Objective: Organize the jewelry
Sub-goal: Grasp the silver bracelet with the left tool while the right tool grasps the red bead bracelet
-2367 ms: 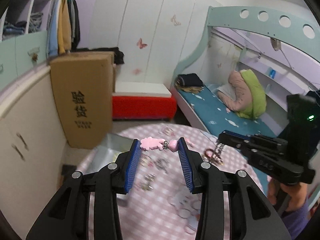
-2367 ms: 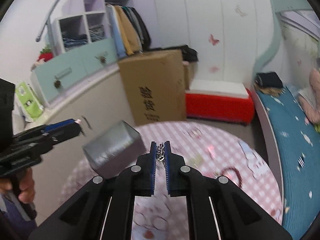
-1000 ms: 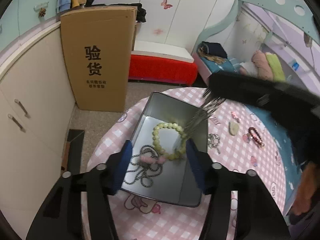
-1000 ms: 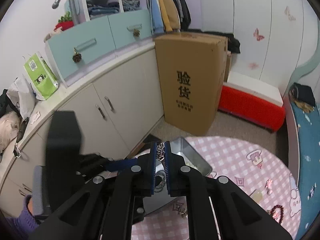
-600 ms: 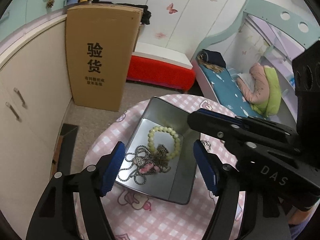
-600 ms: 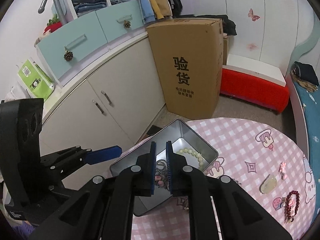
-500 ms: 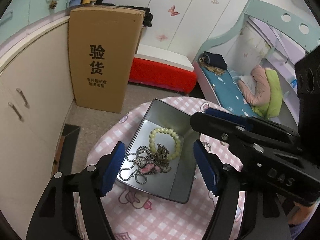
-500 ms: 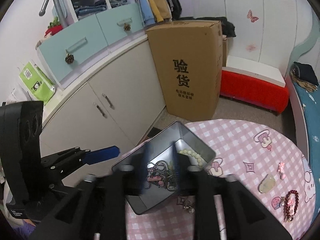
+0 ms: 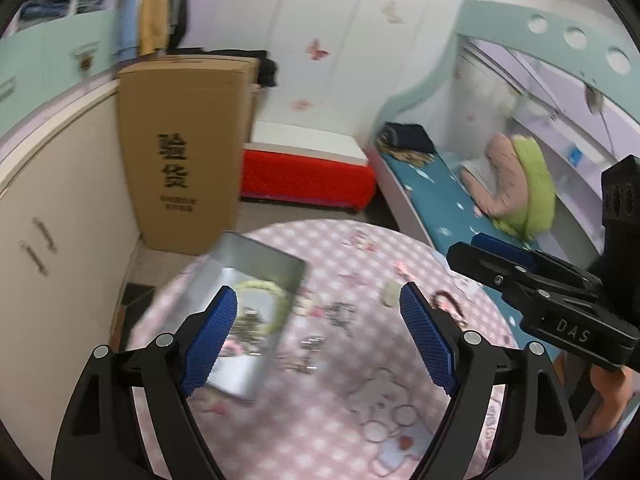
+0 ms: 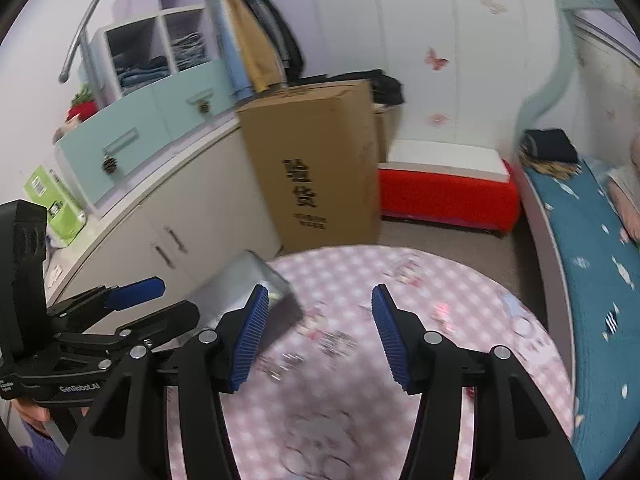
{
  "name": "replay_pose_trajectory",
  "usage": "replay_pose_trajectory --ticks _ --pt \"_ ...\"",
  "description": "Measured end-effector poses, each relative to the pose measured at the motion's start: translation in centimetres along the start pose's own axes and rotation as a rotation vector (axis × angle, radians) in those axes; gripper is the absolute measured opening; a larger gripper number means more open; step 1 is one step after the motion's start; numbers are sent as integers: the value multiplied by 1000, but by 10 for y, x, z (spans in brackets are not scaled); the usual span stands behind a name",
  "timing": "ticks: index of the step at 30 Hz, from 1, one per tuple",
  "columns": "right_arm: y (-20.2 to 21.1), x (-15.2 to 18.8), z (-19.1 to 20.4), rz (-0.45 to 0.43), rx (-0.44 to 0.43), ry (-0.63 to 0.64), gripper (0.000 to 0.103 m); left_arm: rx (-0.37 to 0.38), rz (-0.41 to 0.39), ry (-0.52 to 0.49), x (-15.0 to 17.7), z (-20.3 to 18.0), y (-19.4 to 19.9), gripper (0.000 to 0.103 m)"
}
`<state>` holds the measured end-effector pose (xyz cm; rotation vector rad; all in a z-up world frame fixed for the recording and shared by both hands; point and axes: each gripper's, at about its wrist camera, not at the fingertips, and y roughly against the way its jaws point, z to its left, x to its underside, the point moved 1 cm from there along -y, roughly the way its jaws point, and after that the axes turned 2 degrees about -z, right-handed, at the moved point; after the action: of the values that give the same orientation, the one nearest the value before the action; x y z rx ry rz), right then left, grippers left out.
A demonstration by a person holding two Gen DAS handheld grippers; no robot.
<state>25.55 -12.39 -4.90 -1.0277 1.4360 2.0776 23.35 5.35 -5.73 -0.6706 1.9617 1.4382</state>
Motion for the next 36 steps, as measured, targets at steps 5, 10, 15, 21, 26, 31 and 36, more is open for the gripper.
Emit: replay_pose_trajectory --ticks 5,10,15,21,26,31,36 --pt "14 20 -46 2 56 -44 53 25 48 -29 9 -40 -28 81" --pt "18 41 -86 20 80 -102 55 13 96 -26 18 -56 -57 81" --pt "9 61 -119 49 102 -156 55 -17 144 -35 27 -61 -85 81" --pt "-6 83 -140 96 96 -191 55 -81 194 -66 43 -59 -123 81" --pt "-18 93 -152 124 101 -203 55 -127 234 -89 50 -52 -148 81" --pt "-27 97 -162 139 110 -211 55 -159 264 -109 54 -48 -164 72" --pt "-35 99 -166 153 113 -214 55 -197 281 -179 56 -51 -169 51"
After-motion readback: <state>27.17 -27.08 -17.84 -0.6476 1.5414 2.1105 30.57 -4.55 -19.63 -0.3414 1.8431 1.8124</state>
